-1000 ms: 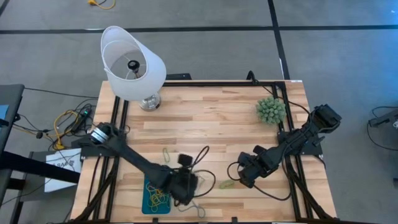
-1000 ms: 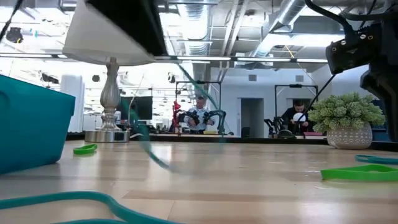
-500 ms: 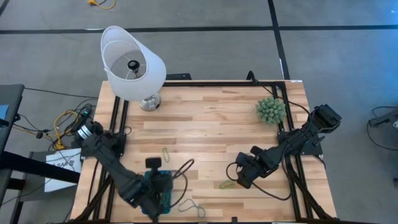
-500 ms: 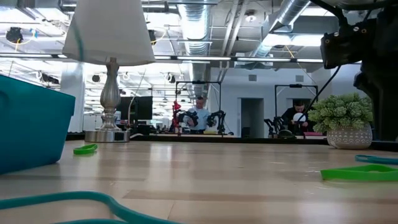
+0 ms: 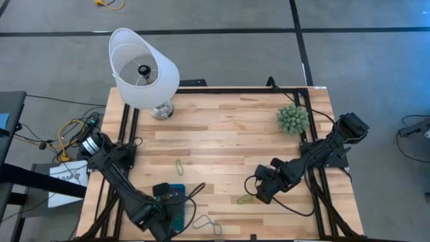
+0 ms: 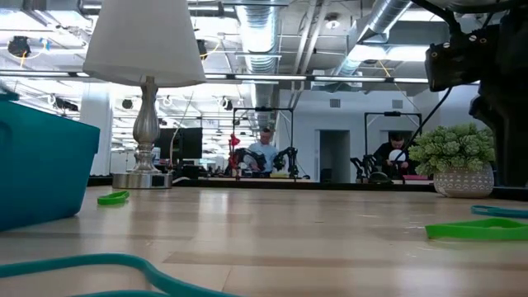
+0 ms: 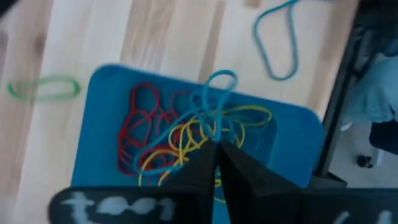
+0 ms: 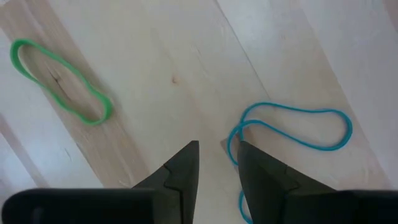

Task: Pick and place items into bin
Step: Put the middle blue rubber band into the blue bin, then put the top blue rubber band into the blue bin

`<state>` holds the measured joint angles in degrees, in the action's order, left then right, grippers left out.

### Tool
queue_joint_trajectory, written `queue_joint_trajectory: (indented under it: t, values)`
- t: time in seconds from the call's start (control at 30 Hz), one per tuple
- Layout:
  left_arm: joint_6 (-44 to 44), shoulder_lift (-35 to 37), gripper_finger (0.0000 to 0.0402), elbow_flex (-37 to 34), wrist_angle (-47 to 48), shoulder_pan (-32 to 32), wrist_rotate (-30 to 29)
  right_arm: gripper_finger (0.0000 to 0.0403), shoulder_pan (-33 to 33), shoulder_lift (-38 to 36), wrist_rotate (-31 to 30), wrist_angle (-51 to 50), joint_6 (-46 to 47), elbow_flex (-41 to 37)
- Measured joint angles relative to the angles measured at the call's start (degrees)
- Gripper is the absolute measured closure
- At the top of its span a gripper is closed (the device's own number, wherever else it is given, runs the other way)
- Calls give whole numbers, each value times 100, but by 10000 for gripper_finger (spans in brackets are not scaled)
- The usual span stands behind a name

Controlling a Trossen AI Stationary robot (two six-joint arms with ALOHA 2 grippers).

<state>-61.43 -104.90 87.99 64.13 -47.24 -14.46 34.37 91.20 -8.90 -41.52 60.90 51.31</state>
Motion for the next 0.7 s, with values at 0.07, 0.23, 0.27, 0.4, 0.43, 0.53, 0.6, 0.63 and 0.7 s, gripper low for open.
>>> queue_joint_trajectory:
  t: [0.07, 0.23, 0.27, 0.4, 0.43, 0.53, 0.6, 0.63, 0.7]
  values:
    - [-70, 0, 374, -98, -27, 45, 224, 300, 13, 0, 4, 0, 0, 0]
    - [-81, -2, 330, -210, -62, 56, 420, 300, 4, 2, 25, 0, 4, 0]
    - [-29, -2, 321, -210, -71, 56, 419, 300, 0, 2, 28, -1, 9, 0]
    - [596, -7, 298, -125, 83, 56, 225, 300, 0, 2, 38, -2, 4, 0]
    - [632, -7, 296, -60, 217, 59, 28, 300, 0, 2, 67, -2, 2, 0]
    - [634, -1, 294, 183, 907, 42, -689, 300, 4, 2, 234, -2, 5, 0]
    - [587, 58, 294, 325, 1385, -15, -1186, 300, 49, 2, 258, -2, 7, 0]
    - [574, 114, 294, 374, 1540, -61, -1426, 300, 80, 2, 259, -2, 9, 0]
    - [568, 282, 294, 398, 1685, -134, -1719, 300, 129, 2, 257, -2, 9, 0]
